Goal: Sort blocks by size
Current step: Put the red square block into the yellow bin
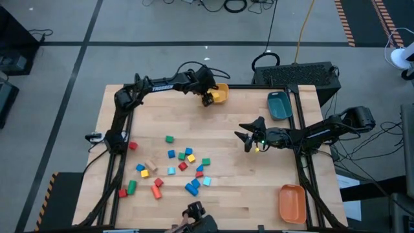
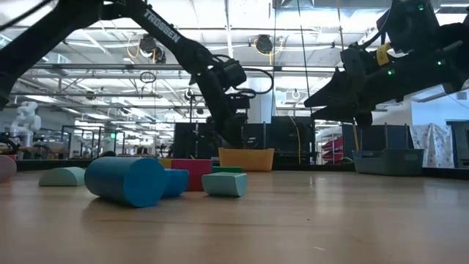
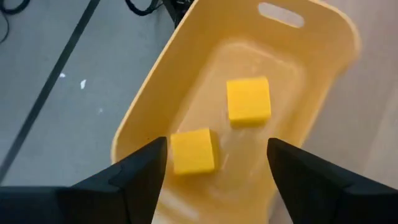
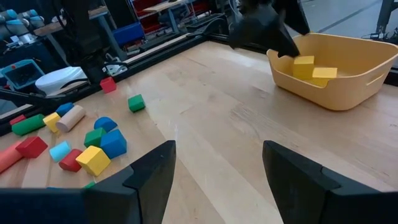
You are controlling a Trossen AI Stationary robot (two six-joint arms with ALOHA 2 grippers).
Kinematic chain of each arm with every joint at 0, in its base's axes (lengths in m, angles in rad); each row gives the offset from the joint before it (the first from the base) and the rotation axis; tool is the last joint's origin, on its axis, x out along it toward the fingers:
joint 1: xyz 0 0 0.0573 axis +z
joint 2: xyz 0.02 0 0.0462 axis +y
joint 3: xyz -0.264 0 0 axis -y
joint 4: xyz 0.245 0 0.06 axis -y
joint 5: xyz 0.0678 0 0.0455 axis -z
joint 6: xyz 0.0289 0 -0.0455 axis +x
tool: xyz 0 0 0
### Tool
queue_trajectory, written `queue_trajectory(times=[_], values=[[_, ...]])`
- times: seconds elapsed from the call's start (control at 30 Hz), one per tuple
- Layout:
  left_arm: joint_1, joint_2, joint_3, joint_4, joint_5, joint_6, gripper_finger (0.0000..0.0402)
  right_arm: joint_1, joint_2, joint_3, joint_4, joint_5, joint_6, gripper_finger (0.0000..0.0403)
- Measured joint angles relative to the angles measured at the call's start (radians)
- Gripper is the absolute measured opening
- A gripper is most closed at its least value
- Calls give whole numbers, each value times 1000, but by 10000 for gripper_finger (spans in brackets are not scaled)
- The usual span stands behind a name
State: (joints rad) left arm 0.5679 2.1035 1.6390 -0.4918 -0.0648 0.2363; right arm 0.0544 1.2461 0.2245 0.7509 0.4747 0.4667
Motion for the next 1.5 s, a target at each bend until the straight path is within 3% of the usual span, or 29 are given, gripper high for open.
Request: queue_trajectory(times=[0.47, 0.7, 0.93, 1.1, 1.33, 1.5], values=[[-43, -193, 0, -424, -30, 165, 281, 0, 0, 0, 0, 0, -2, 228], [-87, -240, -36, -772, -28, 106, 281, 0, 0, 0, 0, -3, 3, 228], [-151, -320, -181, -796, -17, 64, 281, 10, 0, 0, -14, -4, 16, 228], [-201, -460, -348, -740, 5, 33, 281, 29, 0, 0, -44, 12, 34, 228], [-275, -665, -566, -731, 12, -131, 281, 53, 0, 0, -58, 53, 46, 228], [-337, -716, -670, -836, 12, -220, 281, 53, 0, 0, -57, 54, 53, 228]])
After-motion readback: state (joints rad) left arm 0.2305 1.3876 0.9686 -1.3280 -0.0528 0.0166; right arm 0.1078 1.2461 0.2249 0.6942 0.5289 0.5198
